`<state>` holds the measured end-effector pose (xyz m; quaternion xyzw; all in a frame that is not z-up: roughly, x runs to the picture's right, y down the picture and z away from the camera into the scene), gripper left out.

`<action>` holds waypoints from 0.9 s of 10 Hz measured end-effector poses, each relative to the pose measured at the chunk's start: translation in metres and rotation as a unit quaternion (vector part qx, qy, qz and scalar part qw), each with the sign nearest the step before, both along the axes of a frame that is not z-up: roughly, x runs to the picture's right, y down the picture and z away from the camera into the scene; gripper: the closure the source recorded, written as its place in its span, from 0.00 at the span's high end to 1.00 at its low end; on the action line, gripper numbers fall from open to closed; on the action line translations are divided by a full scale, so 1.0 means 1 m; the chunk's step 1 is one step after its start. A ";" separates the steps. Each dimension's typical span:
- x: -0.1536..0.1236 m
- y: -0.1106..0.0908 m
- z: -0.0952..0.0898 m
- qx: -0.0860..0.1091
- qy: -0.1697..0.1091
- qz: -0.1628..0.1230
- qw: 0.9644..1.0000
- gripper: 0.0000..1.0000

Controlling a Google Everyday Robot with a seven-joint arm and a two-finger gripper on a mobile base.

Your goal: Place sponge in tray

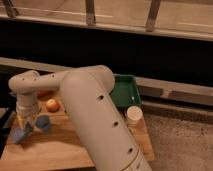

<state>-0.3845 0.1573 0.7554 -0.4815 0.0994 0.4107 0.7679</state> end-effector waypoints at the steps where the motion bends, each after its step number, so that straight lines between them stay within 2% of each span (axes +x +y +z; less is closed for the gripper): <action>1: 0.006 -0.021 -0.002 0.012 0.009 -0.002 1.000 0.00; 3: 0.014 -0.041 0.000 0.020 0.023 -0.004 1.000 0.00; 5: 0.044 -0.072 0.018 0.019 0.056 0.014 0.998 0.00; 6: 0.056 -0.080 0.024 0.017 0.066 0.022 0.997 0.00; 7: 0.084 -0.095 0.034 0.015 0.088 0.041 0.995 0.00; 9: 0.134 -0.114 0.038 0.014 0.125 0.070 0.990 0.00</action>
